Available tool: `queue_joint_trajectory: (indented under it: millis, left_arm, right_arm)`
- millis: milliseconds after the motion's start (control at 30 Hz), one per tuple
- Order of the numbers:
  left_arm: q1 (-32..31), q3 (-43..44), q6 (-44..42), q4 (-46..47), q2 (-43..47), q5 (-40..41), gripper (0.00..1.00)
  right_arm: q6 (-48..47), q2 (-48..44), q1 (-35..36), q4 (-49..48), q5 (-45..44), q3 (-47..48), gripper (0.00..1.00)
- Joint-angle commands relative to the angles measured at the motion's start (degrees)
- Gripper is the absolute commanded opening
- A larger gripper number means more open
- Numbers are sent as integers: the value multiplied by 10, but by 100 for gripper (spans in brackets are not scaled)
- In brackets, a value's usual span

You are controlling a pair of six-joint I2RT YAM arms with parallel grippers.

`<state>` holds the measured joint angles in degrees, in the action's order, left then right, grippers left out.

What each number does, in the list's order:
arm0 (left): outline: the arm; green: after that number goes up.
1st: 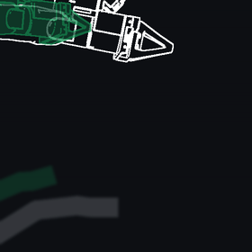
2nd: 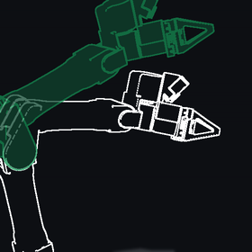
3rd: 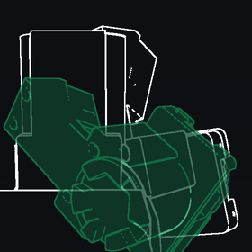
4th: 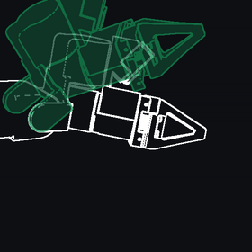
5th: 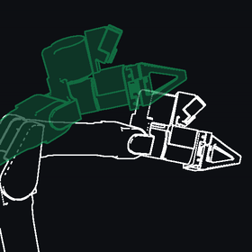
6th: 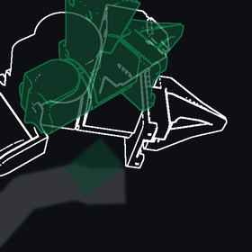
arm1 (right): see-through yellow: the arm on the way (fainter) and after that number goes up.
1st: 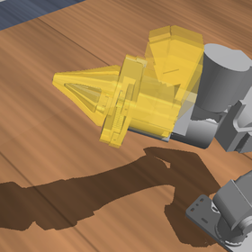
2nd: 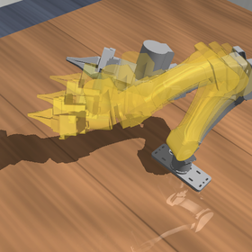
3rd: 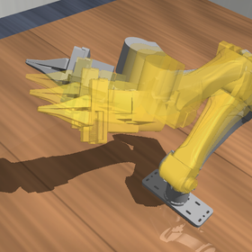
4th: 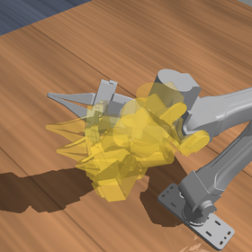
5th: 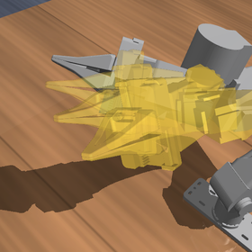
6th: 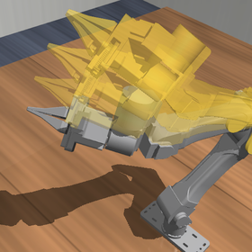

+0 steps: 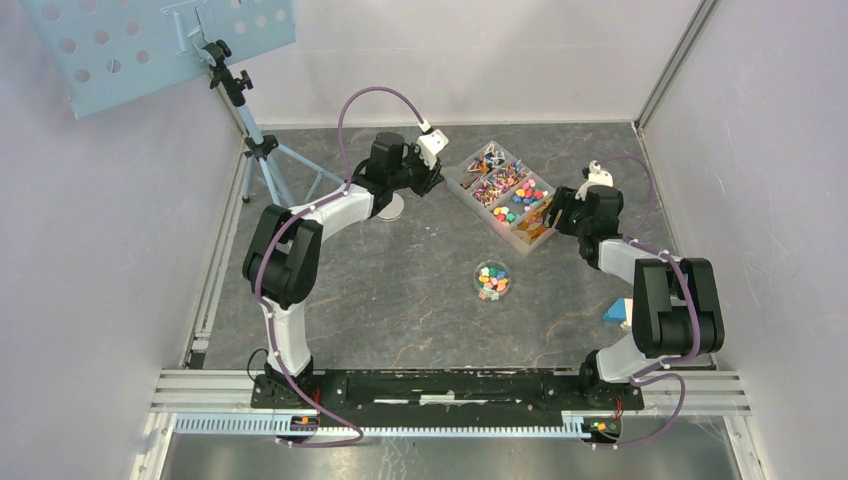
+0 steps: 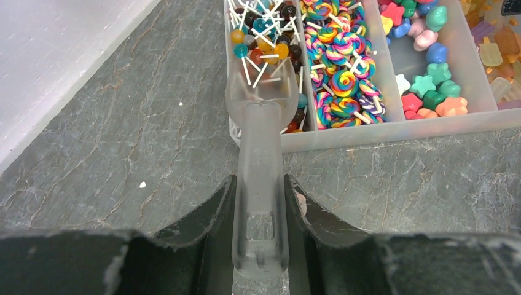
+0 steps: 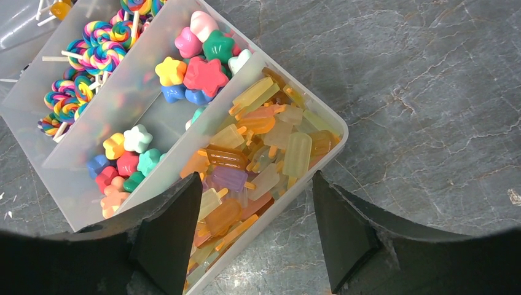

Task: Pack the candies
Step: Scoop the fake candies from the storage box.

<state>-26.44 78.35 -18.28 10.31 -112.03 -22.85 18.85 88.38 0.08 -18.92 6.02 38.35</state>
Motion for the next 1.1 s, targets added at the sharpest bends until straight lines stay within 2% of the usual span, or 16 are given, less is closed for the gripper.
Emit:
queue_joint_trajectory:
  millis: [0, 567, 1067]
  left_arm:
    - [-1, -13, 25, 7, -11, 12, 2]
    - [0, -59, 21, 22, 5, 37, 2]
    - [0, -51, 42, 35, -20, 20, 2]
  right_arm:
    - [10, 6, 3, -27, 31, 12, 71]
    - [11, -5, 3, -30, 39, 9, 70]
    - [8, -6, -13, -34, 45, 9, 69]
